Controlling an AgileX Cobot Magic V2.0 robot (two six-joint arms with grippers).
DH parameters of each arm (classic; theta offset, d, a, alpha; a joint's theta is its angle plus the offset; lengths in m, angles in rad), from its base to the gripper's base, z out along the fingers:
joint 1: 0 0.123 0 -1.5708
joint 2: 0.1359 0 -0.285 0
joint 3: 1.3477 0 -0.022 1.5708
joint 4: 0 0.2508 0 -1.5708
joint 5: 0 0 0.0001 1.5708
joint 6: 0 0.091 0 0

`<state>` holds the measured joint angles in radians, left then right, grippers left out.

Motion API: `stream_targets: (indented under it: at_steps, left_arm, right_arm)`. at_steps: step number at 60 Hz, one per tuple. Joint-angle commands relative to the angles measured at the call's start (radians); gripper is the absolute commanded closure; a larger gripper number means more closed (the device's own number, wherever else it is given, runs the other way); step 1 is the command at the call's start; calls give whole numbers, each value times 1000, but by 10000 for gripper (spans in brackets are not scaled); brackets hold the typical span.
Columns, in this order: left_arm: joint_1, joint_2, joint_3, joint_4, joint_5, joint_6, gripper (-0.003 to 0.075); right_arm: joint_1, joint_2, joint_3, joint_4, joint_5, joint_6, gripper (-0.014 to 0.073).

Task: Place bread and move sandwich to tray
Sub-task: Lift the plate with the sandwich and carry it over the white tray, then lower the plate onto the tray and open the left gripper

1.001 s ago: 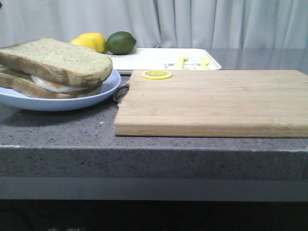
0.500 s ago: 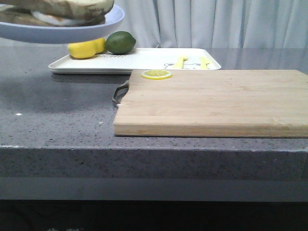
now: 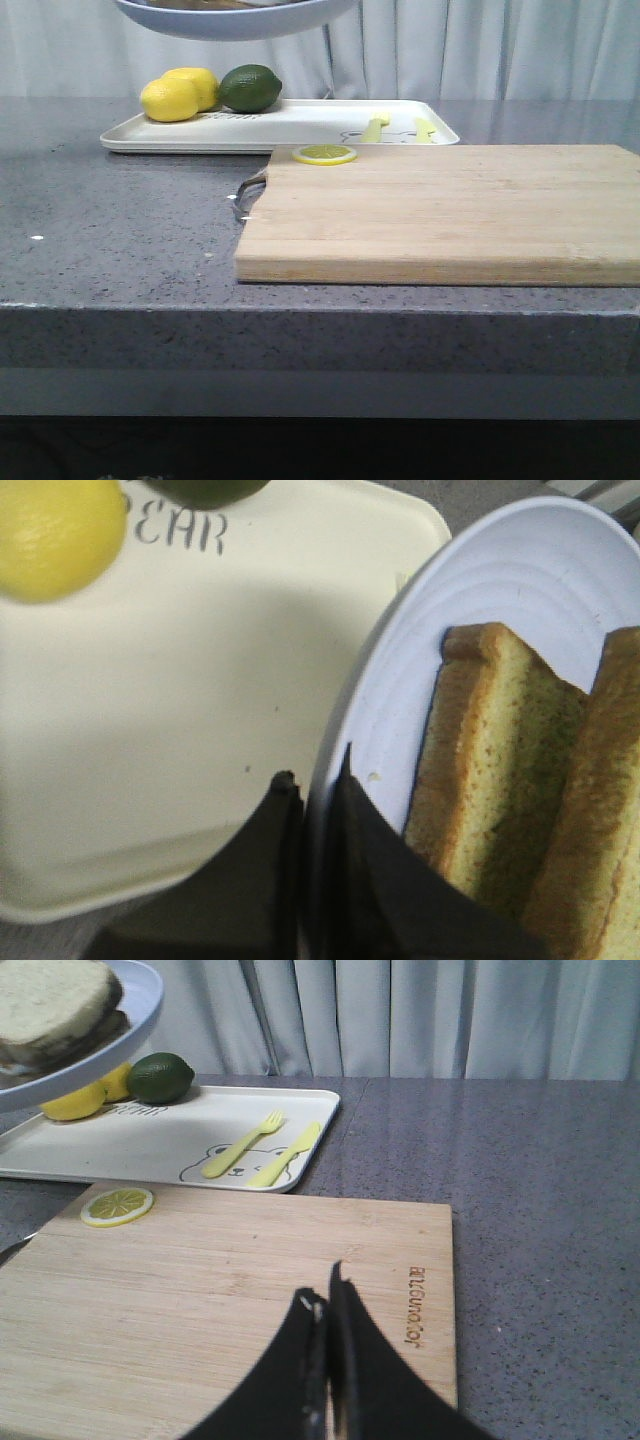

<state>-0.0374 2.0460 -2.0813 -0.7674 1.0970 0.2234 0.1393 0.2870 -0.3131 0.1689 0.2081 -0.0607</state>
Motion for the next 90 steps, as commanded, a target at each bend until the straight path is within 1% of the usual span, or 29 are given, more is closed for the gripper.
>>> stream_targets:
  at_steps: [1, 5, 11, 20, 34, 41, 59, 62, 65, 75, 80, 84, 90]
  left_arm:
    - [-25, 46, -186, -99, -31, -67, 739]
    - [-39, 133, -301, -99, -29, -100, 738]
    - [-48, 230, -432, -99, -27, -135, 738]
    - [-52, 336, -529, -97, -9, -157, 738]
    - [-39, 360, -536, -41, -4, -157, 738]
    - [-39, 360, -536, 21, -4, -157, 738]
    - [-45, 364, -536, 59, -38, -153, 733]
    - [-47, 364, -536, 59, -47, -149, 715]
    - [-47, 366, -536, 59, -51, -143, 680]
    - [-49, 382, -536, 59, -63, -128, 516]
    - [-49, 396, -536, 59, -63, -128, 450]
    - [-49, 402, -536, 59, -50, -128, 382]
    - [-45, 400, -547, 56, -27, -128, 306]
  right_arm:
    - [-6, 7, -26, 1, -85, -3, 668]
    - [-6, 7, -26, 1, -85, -3, 668]
    - [-6, 7, -26, 1, -85, -3, 668]
    - [-6, 7, -26, 1, -85, -3, 668]
    - [-6, 7, -26, 1, -85, -3, 668]
    - [-6, 7, -26, 1, -85, -3, 668]
    - [-6, 7, -26, 1, -85, -3, 668]
    - [-6, 7, -26, 1, -85, -3, 668]
    - [-6, 7, -26, 1, -85, -3, 668]
    - [-6, 7, -26, 1, -85, -3, 668]
    - [-6, 7, -26, 1, -85, -3, 668]
    - [-6, 7, -26, 1, -85, -3, 668]
    - [-6, 7, -26, 1, -85, -3, 668]
